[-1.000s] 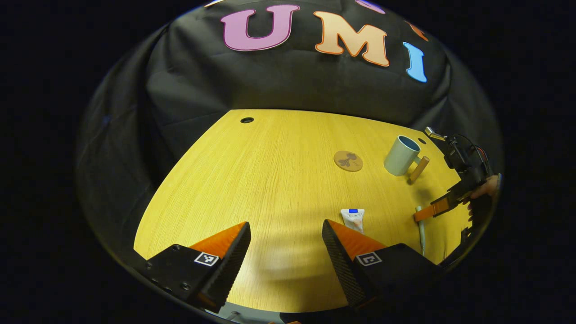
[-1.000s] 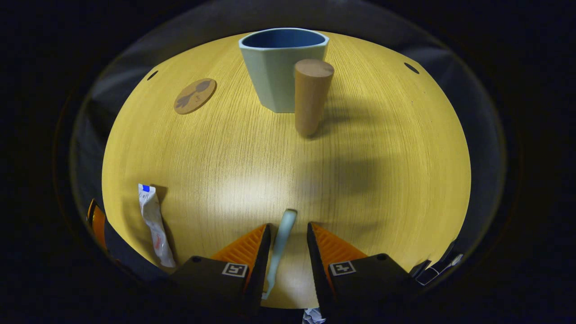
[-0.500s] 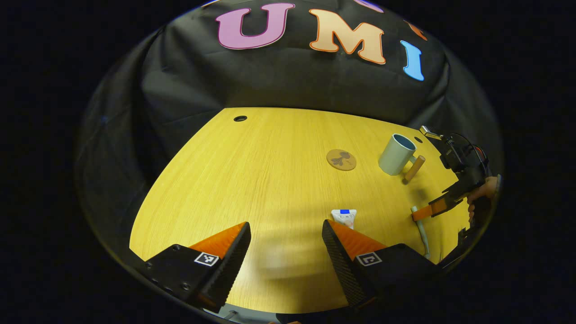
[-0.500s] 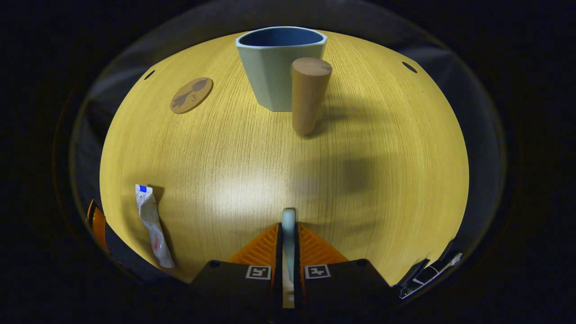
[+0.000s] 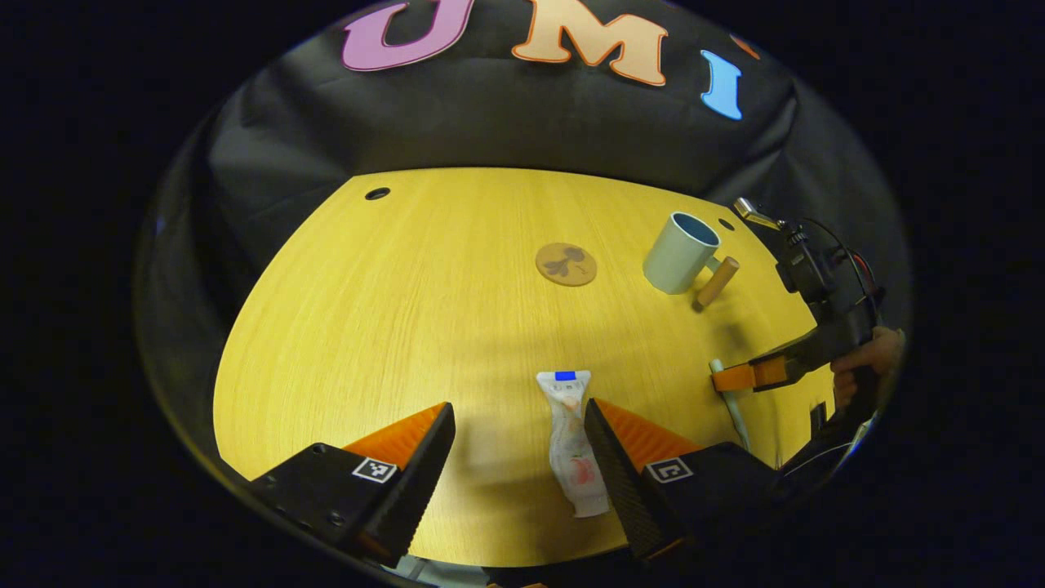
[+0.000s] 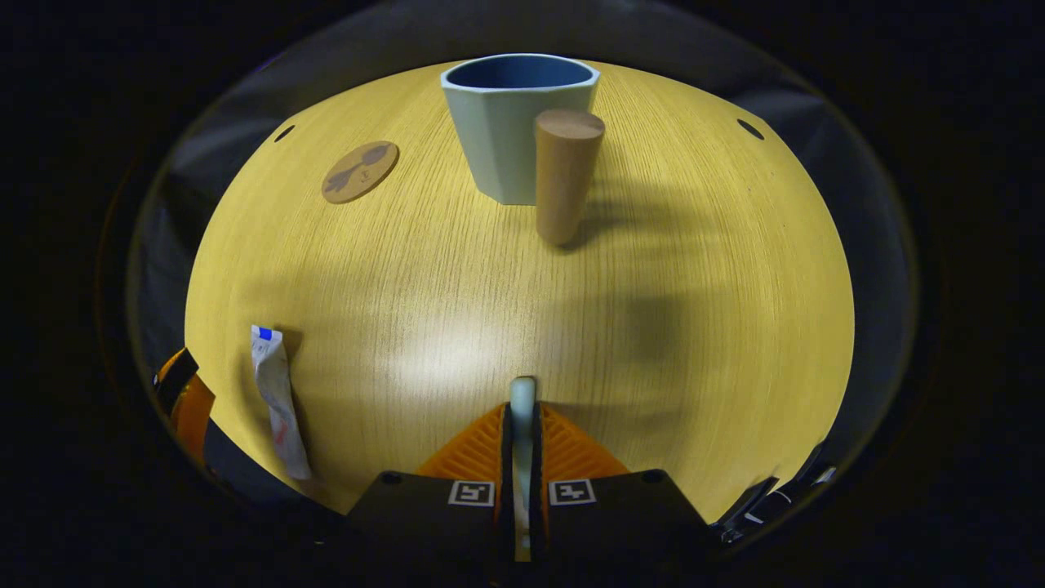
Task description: Put the toothbrush and toothpaste on the desktop into the cup, then pick up the cup and place it on the coaster on the desktop.
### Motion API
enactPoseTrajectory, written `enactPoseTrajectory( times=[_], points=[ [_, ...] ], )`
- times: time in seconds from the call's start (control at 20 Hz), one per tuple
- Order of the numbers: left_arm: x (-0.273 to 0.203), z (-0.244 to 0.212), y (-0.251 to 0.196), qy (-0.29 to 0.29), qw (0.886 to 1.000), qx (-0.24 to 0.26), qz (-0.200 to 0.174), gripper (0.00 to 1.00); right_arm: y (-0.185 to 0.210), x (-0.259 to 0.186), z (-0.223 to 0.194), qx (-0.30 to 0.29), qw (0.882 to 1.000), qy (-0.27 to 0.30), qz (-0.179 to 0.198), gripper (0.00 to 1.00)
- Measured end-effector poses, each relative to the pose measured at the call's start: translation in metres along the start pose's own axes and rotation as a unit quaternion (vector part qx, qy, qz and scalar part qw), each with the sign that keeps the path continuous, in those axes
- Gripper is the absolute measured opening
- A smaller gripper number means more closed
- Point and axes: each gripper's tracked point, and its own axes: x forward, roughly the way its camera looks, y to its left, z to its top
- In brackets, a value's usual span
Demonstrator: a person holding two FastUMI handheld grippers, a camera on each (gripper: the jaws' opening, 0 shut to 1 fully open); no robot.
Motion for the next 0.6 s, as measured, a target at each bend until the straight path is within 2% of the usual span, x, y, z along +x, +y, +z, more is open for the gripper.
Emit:
enactPoseTrajectory(
  times=[0.35, 0.6],
  points=[
    [0.025, -0.016, -0.028, 0.087, 0.996, -0.005, -0.018, 0.94, 0.0, 0.0, 0.0, 0.014, 0.999, 0.003, 0.03, 0.1],
    [0.048, -0.022, -0.027, 0.141, 0.99, 0.008, 0.007, 0.92, 0.001, 0.0, 0.0, 0.015, 0.999, 0.0, 0.046, 0.1]
  ],
)
